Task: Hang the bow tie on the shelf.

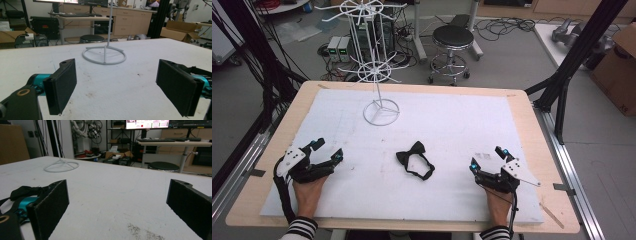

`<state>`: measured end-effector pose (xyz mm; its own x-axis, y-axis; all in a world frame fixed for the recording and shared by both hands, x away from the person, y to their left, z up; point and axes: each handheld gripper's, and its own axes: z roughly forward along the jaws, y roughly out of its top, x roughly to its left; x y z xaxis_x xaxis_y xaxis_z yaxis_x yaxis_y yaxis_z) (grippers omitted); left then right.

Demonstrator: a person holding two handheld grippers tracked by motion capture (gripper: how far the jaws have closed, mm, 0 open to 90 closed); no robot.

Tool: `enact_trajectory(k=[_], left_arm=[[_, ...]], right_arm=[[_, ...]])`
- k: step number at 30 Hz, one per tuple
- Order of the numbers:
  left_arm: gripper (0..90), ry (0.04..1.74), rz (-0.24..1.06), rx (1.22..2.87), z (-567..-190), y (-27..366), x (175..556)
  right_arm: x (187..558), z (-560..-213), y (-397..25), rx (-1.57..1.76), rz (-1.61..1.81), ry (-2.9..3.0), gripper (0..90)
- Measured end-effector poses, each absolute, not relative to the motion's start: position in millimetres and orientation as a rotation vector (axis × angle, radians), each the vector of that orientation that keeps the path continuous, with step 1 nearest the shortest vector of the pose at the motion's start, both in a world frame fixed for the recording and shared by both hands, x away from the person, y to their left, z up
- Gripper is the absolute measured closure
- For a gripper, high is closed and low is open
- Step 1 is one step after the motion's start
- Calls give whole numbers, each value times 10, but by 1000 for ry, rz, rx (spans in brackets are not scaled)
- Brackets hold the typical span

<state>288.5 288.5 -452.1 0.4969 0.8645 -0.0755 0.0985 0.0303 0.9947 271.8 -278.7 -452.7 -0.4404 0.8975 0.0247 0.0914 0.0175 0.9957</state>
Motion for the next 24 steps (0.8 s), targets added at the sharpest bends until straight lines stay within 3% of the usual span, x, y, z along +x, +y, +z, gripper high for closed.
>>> enact_trajectory(k=[24], left_arm=[[172,911,732,1442,-4517,2880,2898]], right_arm=[[2804,-4495,-2701,1068,1386,1716,32]])
